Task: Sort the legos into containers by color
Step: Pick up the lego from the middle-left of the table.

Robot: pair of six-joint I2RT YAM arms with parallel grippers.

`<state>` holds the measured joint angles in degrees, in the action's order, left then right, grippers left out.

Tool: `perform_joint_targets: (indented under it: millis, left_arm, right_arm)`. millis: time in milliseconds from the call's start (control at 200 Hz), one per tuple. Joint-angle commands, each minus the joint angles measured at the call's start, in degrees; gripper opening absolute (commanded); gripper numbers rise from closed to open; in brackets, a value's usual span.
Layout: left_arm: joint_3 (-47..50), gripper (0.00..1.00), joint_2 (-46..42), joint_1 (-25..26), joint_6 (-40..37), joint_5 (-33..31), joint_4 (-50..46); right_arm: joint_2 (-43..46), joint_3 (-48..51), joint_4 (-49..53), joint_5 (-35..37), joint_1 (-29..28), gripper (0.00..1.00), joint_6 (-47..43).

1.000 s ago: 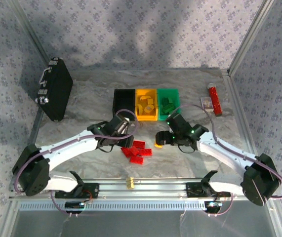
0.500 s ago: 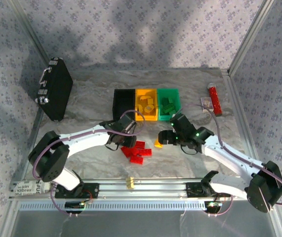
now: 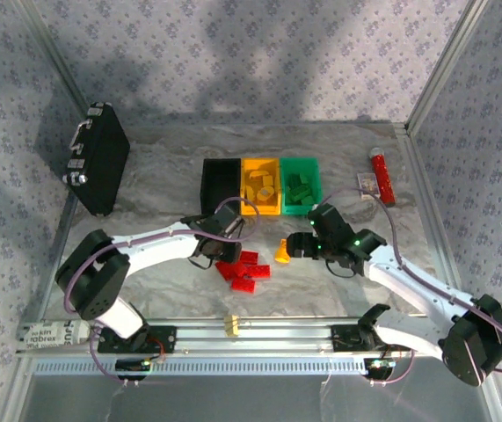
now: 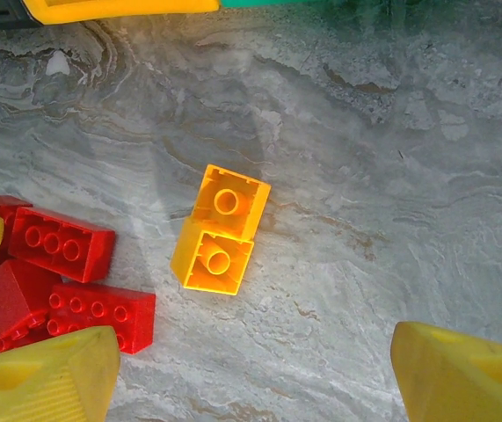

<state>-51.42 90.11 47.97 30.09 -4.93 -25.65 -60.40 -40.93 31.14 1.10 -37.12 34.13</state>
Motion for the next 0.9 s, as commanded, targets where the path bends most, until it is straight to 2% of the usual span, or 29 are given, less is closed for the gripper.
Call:
perform_joint_targets:
  millis: [0, 200, 400, 675, 895]
  left_arm:
    - [-1.0, 0.46, 1.5, -0.2, 0.3, 0.6, 0.6]
    - [-2.9, 0.35, 3.6, -0.3, -0.2, 0.5, -0.4]
    - [-4.0, 0.25, 1.6, -1.4, -1.1, -0.4, -1.2]
    - [-6.7, 0.23, -2.5, -4.0, -3.3, -1.5, -4.2]
    - [-13.3, 0.24, -4.2, -9.0, -7.2, 0.5, -4.9]
  right_arm:
    - [1.3, 0.9, 0.7, 0.6, 0.5, 0.83, 1.2]
    - [2.2, 1.2, 1.1, 0.7, 1.0, 0.82, 1.1]
    - [3.2, 1.7, 1.2, 0.6, 1.9, 0.81, 1.1]
    - [3.4, 1.7, 1.2, 0.4, 2.5, 0.81, 1.1]
    - [3.4, 0.9, 1.2, 0.0, 2.8, 0.81, 1.0]
